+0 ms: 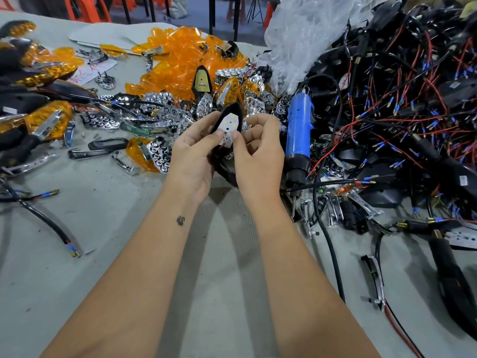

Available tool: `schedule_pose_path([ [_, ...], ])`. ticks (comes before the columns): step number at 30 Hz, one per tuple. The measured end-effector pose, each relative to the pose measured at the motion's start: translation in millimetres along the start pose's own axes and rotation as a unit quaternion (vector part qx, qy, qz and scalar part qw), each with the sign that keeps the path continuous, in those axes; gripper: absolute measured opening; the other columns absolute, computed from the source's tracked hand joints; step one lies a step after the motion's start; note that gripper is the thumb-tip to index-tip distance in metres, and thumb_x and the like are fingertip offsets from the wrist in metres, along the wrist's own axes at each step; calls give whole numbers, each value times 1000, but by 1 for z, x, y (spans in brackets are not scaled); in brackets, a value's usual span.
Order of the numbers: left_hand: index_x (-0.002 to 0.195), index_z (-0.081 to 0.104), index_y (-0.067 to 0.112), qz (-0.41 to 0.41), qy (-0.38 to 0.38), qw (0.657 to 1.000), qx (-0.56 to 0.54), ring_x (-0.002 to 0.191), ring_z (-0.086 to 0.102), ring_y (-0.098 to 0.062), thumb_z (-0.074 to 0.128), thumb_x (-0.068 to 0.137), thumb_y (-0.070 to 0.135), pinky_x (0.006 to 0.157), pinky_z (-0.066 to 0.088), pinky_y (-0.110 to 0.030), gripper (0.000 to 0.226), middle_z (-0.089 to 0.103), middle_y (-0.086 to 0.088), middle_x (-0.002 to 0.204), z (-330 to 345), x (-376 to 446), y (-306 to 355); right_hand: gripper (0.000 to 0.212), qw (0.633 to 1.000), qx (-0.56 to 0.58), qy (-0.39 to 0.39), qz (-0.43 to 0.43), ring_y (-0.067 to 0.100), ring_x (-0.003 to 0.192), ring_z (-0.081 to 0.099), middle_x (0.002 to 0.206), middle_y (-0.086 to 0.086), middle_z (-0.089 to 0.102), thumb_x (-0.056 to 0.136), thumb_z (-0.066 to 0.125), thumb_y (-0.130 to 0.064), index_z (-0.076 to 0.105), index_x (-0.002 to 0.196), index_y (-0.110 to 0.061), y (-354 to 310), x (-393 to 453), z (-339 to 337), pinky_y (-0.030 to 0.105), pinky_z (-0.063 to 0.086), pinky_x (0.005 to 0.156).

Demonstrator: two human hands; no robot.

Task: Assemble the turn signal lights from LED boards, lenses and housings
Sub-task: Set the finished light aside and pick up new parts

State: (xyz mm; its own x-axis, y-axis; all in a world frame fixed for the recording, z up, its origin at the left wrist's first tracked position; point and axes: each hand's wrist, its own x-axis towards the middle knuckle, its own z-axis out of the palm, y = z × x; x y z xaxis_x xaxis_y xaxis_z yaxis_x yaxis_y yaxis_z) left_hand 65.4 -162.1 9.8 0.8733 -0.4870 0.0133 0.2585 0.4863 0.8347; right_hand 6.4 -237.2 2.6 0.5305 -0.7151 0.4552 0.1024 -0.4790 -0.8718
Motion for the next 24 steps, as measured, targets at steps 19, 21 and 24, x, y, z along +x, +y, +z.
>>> schedule_pose_path([
  [19,98,68,18,10,-15,988,156,63,65,-10,57,100,23,61,54,-25,13,74,3,77,-9,3,0,13,999,32,-17,34,12,74,59,80,-8,64,95,61,-26,62,83,-29,-11,0,-6,42,54,76],
  [21,95,60,12,-5,41,994,98,43,43,-5,52,102,21,43,40,-17,13,65,3,62,-14,9,7,18,1000,-12,-15,-15,7,66,49,70,-13,54,97,55,-26,61,80,-25,-11,1,-10,36,46,66],
  [24,97,49,7,-73,52,996,-10,37,28,-1,46,105,22,33,24,-12,17,53,1,65,-34,17,24,24,998,-39,32,-44,6,60,41,61,-12,45,98,52,-24,59,76,-18,-10,4,-19,27,36,60],
])
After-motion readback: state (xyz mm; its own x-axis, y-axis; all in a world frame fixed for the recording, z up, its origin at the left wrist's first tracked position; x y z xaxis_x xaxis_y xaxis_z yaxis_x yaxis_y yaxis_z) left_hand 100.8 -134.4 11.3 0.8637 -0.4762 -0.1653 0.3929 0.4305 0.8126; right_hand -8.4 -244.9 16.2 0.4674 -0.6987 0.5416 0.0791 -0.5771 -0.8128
